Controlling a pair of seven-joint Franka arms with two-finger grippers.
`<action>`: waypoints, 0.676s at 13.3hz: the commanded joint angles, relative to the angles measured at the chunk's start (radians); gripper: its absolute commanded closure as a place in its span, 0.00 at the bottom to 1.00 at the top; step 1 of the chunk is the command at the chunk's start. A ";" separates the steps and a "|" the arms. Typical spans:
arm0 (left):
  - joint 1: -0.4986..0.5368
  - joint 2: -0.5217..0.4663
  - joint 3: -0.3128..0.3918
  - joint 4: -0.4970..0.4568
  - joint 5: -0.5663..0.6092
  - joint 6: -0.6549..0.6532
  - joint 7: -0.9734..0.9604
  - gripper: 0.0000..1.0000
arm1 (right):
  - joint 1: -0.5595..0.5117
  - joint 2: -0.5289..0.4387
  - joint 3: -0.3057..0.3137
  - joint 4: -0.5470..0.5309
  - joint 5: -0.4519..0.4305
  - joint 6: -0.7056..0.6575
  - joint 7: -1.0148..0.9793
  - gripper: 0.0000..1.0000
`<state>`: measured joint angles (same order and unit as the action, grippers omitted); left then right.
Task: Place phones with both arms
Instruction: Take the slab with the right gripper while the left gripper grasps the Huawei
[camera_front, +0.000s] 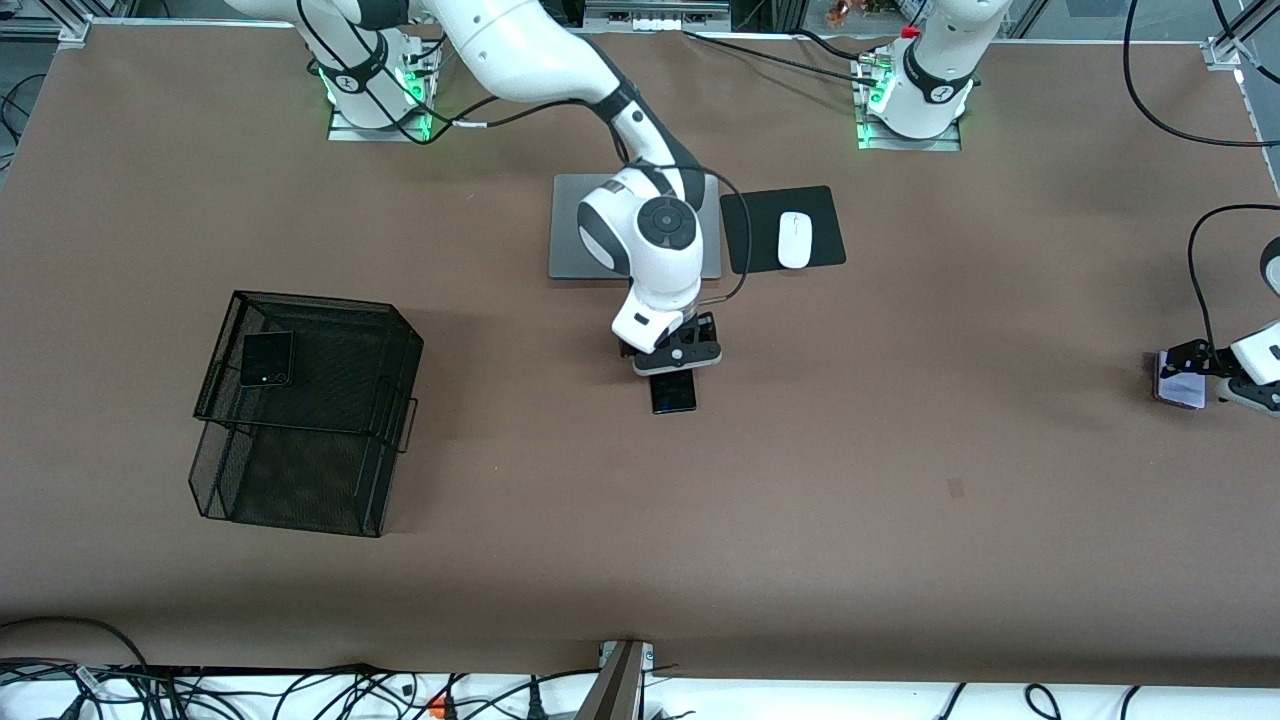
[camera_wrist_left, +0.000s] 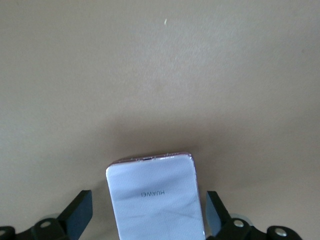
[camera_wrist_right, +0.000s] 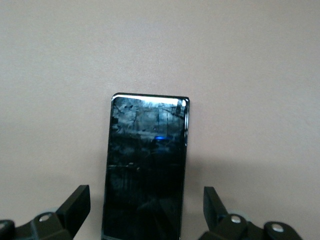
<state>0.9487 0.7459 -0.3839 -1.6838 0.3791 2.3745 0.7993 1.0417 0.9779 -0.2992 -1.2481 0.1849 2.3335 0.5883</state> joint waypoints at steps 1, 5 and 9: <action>0.033 0.029 -0.020 -0.010 0.001 0.017 0.009 0.00 | 0.004 0.030 0.000 -0.004 0.018 0.050 -0.019 0.00; 0.053 0.063 -0.020 -0.008 -0.005 0.012 -0.015 0.00 | 0.006 0.045 0.005 -0.002 0.022 0.078 -0.007 0.04; 0.042 0.049 -0.030 0.003 -0.005 -0.007 -0.038 0.59 | 0.001 0.022 0.006 0.001 0.027 0.061 -0.016 1.00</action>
<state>0.9903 0.7885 -0.3995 -1.6873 0.3773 2.3801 0.7753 1.0458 1.0193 -0.2967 -1.2451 0.1870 2.3992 0.5876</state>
